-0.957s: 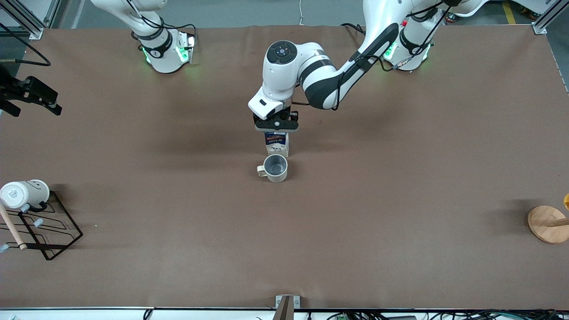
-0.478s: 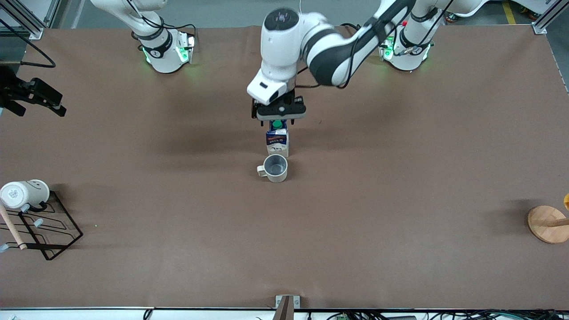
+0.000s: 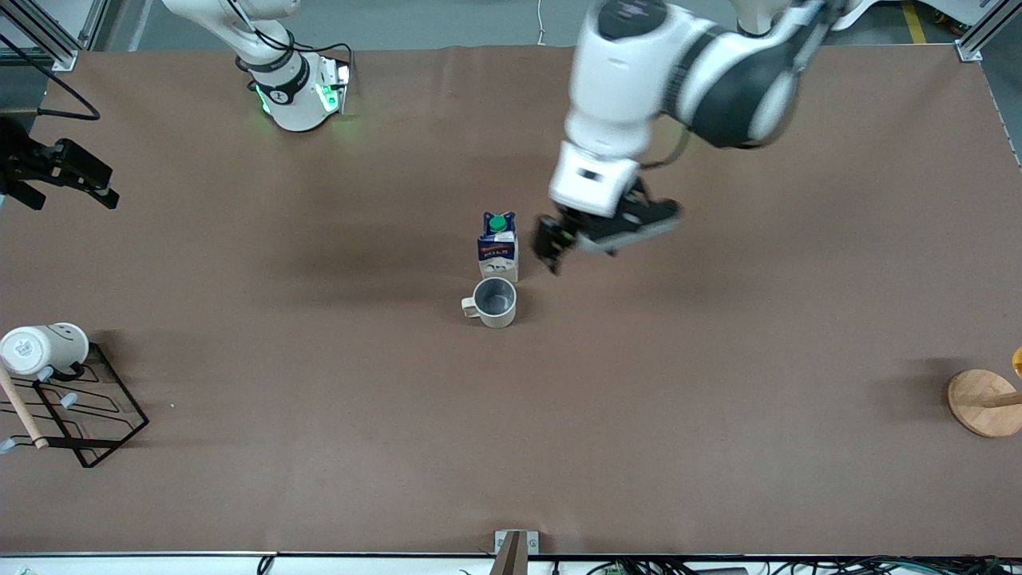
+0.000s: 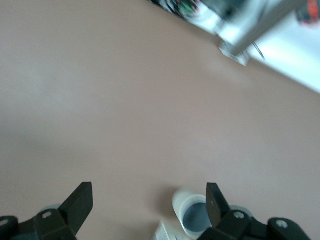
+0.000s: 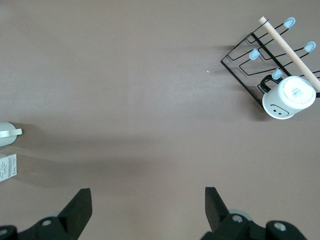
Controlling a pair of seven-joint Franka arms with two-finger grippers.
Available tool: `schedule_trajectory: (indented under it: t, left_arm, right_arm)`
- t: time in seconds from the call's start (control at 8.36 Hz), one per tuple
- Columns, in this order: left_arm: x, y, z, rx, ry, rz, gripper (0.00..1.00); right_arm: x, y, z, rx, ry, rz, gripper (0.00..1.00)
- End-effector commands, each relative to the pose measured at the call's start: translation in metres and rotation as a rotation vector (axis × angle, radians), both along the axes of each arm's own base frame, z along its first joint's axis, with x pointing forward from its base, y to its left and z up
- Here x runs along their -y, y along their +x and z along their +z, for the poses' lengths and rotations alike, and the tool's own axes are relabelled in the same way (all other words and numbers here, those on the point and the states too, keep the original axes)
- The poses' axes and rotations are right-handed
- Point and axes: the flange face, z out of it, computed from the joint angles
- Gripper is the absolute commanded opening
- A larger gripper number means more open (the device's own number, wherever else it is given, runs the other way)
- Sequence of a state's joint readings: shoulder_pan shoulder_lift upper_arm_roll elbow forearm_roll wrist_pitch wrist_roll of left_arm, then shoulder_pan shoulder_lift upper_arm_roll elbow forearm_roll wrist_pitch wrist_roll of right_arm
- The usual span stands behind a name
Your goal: Place milk next to cup
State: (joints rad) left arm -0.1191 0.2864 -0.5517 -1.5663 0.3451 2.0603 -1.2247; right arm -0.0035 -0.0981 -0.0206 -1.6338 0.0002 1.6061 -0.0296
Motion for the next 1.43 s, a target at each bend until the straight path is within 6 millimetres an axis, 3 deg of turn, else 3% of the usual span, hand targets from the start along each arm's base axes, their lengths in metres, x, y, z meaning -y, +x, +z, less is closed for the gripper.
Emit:
schedule_trajectory:
  t: [0.0, 0.12, 0.36, 0.84, 1.08, 1.2, 1.32]
  left_arm:
    - [-0.058, 0.025, 0.010, -0.010, 0.027, 0.017, 1.00]
    - [-0.088, 0.036, 0.015, -0.021, 0.050, 0.005, 1.00]
    - [-0.175, 0.053, 0.052, -0.017, 0.006, -0.067, 1.00]
    - [-0.310, 0.027, 0.087, -0.142, 0.068, -0.322, 1.00]
    - [-0.342, -0.014, 0.094, -0.170, 0.073, -0.380, 1.00]
    - [-0.345, -0.022, 0.095, -0.170, 0.074, -0.394, 1.00]
    - [-0.349, -0.017, 0.097, -0.167, 0.082, -0.395, 1.00]
  right_arm:
    - [0.002, -0.005, 0.002, -0.005, -0.007, 0.013, 1.00]
    - [0.002, -0.005, 0.001, -0.008, -0.005, 0.013, 1.00]
    - [-0.005, -0.005, 0.001, -0.011, -0.010, 0.020, 1.00]
    - [0.003, -0.014, -0.005, -0.075, -0.001, 0.015, 1.00]
    - [0.001, -0.014, -0.006, -0.078, -0.001, 0.018, 1.00]
    - [0.000, -0.014, -0.007, -0.080, -0.001, 0.021, 1.00]
    - [0.000, -0.012, -0.010, -0.083, -0.001, 0.022, 1.00]
